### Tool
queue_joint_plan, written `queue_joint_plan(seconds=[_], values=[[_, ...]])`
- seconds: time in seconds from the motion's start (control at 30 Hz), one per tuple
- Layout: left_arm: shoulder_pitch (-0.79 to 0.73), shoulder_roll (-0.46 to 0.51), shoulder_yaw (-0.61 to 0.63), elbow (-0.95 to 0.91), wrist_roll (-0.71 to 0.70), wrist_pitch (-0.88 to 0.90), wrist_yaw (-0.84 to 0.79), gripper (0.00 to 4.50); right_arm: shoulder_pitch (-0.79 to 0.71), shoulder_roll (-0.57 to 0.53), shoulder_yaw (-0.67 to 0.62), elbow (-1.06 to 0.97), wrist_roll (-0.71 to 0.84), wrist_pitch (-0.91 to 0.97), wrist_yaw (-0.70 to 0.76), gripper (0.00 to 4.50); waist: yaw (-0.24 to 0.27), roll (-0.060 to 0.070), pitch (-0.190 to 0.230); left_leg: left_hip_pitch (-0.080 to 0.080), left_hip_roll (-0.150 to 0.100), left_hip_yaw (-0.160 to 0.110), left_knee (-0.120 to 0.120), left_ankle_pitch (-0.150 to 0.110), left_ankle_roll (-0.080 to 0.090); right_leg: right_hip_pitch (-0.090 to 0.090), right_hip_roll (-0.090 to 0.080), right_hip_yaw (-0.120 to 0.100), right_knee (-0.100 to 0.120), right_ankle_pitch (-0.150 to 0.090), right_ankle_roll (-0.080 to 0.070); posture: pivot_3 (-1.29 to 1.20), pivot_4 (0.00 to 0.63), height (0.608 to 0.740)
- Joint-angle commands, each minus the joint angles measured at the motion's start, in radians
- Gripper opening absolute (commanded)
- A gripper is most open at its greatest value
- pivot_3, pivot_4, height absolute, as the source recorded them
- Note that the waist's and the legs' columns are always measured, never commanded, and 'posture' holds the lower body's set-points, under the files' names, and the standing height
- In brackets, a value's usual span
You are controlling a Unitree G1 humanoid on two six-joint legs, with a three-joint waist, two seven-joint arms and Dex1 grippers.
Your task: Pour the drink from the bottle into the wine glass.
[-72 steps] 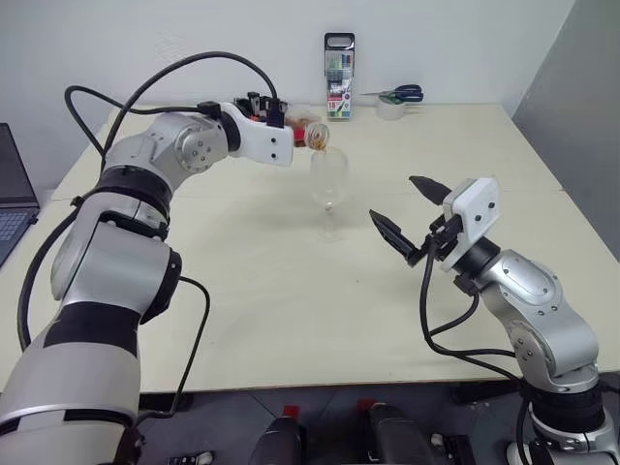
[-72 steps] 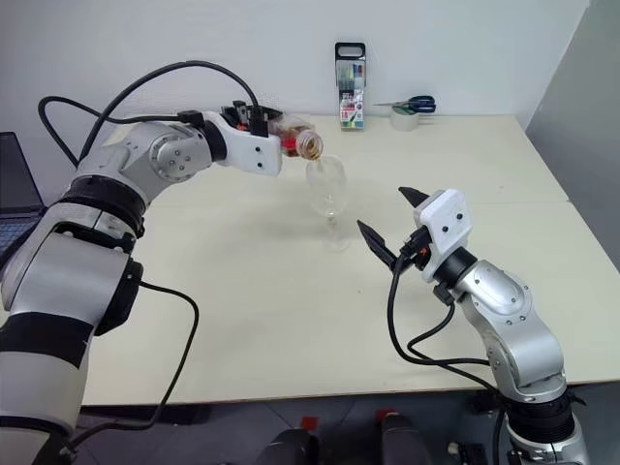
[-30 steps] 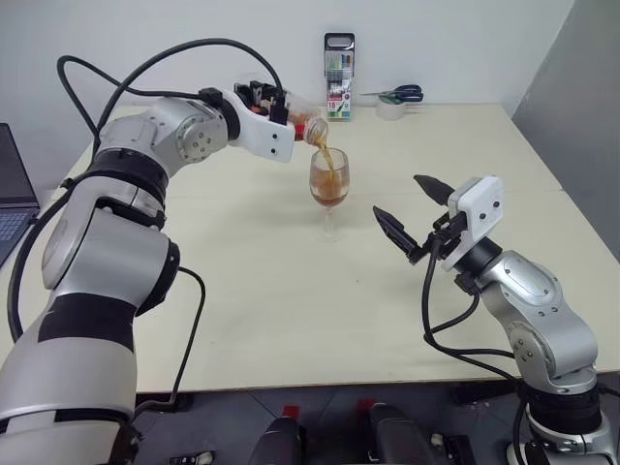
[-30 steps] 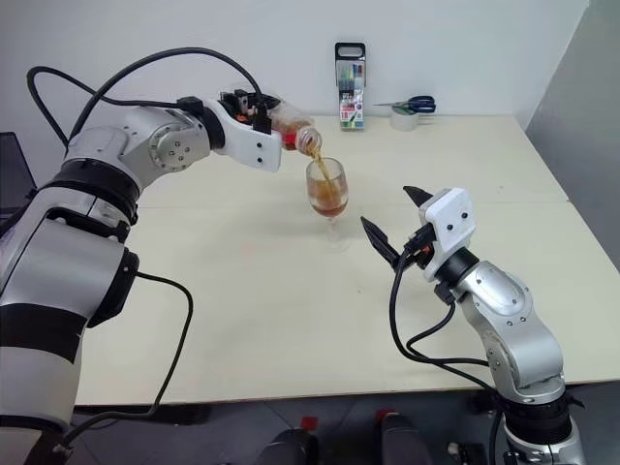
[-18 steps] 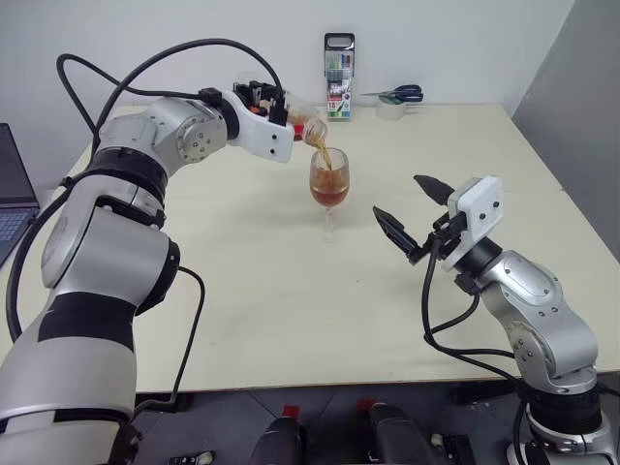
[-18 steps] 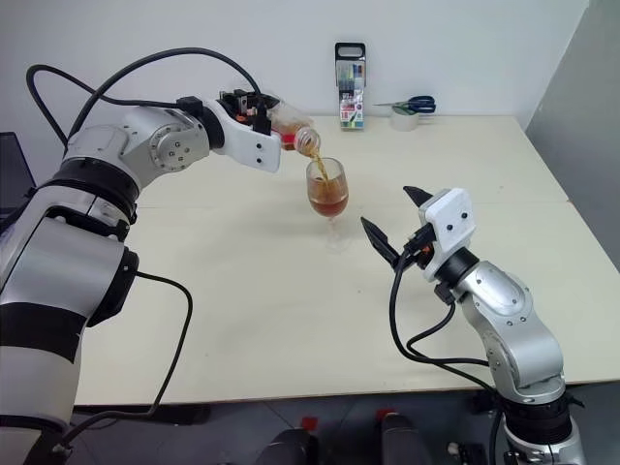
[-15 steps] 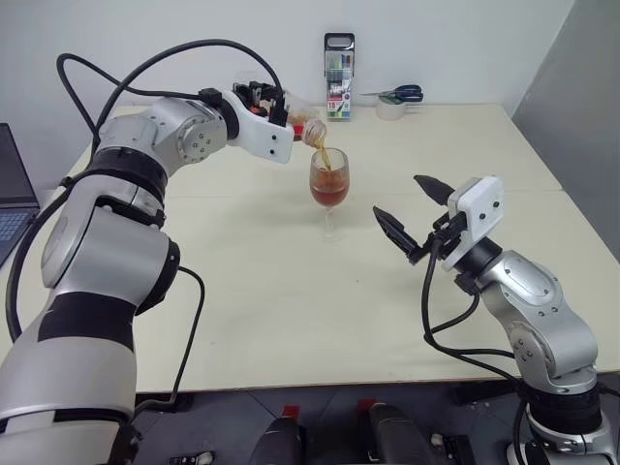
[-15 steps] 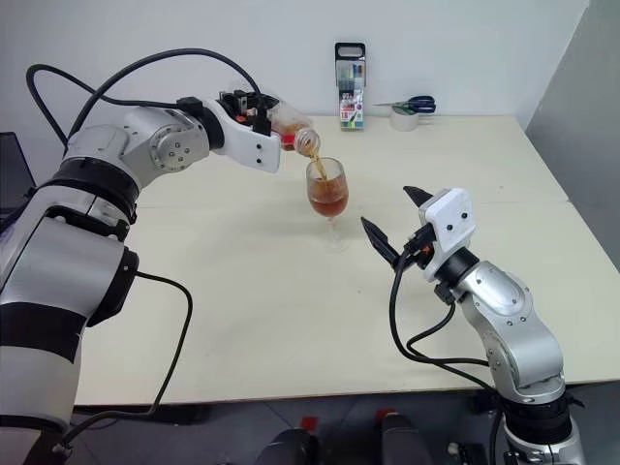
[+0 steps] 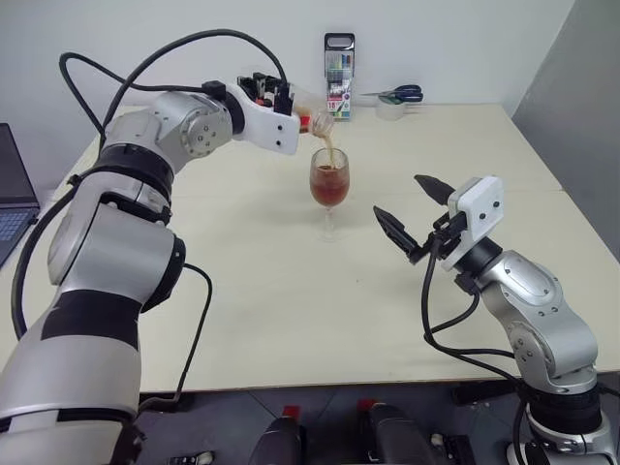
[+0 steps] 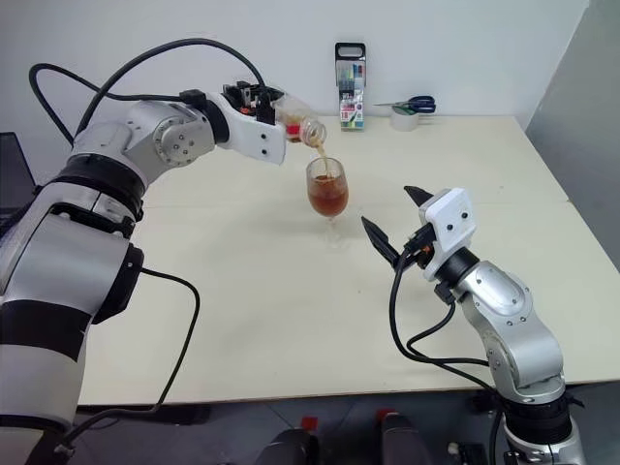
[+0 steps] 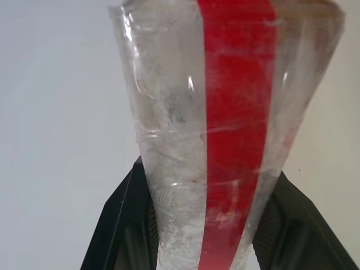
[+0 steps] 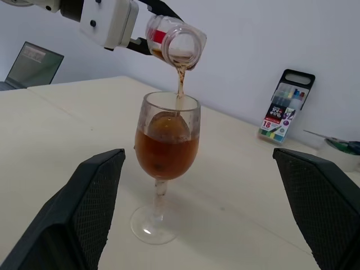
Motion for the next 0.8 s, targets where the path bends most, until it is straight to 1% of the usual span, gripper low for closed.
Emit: queue_joint_plan(seconds=[0.03,0.17,0.33,0.37,0.47,0.57,0.63,0.73,0.8], values=[[0.002,0.010,0.050,-0.016,-0.064,0.005,-0.031,1.68,0.003,-0.002,-0.022,-0.033,0.006,-0.017,0.001,4.50,0.000,0.000,0.000,0.000,0.000,0.000,0.000,0.000,0.000,0.000,0.000,0.000,0.000,0.000,0.000,0.00,0.150,0.740],[0.036,0.004,0.129,-0.026,-0.169,0.013,-0.117,1.68,0.004,-0.003,-0.021,-0.033,0.007,-0.019,0.006,4.50,0.000,0.000,0.000,0.000,0.000,0.000,0.000,0.000,0.000,0.000,0.000,0.000,0.000,0.000,0.000,0.00,0.150,0.740],[0.096,-0.025,0.294,-0.068,-0.378,0.054,-0.261,1.68,0.003,-0.002,-0.019,-0.029,0.022,-0.016,0.022,4.50,0.000,0.000,0.000,0.000,0.000,0.000,0.001,0.000,0.000,0.000,0.000,0.000,0.000,0.000,0.000,0.00,0.150,0.740],[0.114,-0.036,0.347,-0.084,-0.444,0.085,-0.294,1.68,0.003,0.000,-0.015,-0.027,0.026,-0.014,0.026,4.50,0.000,0.000,0.000,0.000,0.000,-0.001,0.001,0.000,0.000,0.000,0.000,0.000,0.000,0.000,0.000,0.00,0.150,0.740],[0.163,-0.058,0.462,-0.140,-0.585,0.188,-0.350,1.68,0.002,0.003,-0.008,-0.026,0.037,-0.009,0.040,4.50,-0.002,0.000,0.000,0.000,0.000,-0.001,0.001,0.000,0.000,0.000,0.000,0.000,0.001,0.000,0.000,0.00,0.150,0.740],[0.250,-0.077,0.582,-0.244,-0.714,0.345,-0.301,1.68,-0.005,-0.018,-0.002,-0.028,0.057,-0.001,0.079,4.50,-0.004,0.000,0.000,0.000,0.000,-0.001,0.001,0.000,0.000,0.000,0.000,0.000,0.002,0.000,0.000,0.00,0.150,0.740],[0.318,-0.087,0.629,-0.333,-0.758,0.439,-0.253,1.68,-0.001,-0.042,-0.007,-0.028,0.065,-0.004,0.108,4.50,-0.008,0.000,0.000,0.001,0.001,-0.003,0.002,0.000,0.000,0.000,0.000,0.001,0.002,0.000,0.000,0.00,0.150,0.740],[0.463,-0.115,0.712,-0.499,-0.836,0.602,-0.161,1.68,0.002,-0.089,-0.029,-0.029,0.099,-0.007,0.176,4.50,-0.009,0.000,-0.001,0.002,0.001,-0.004,0.002,0.000,0.000,0.000,-0.001,0.001,0.003,0.000,0.000,0.00,0.150,0.740],[0.534,-0.131,0.739,-0.594,-0.865,0.678,-0.123,1.68,0.006,-0.111,-0.038,-0.029,0.129,-0.009,0.213,4.50,-0.008,0.000,-0.001,0.001,0.001,-0.006,0.003,0.000,0.000,0.000,-0.003,0.001,0.003,0.000,0.000,0.00,0.150,0.740]])
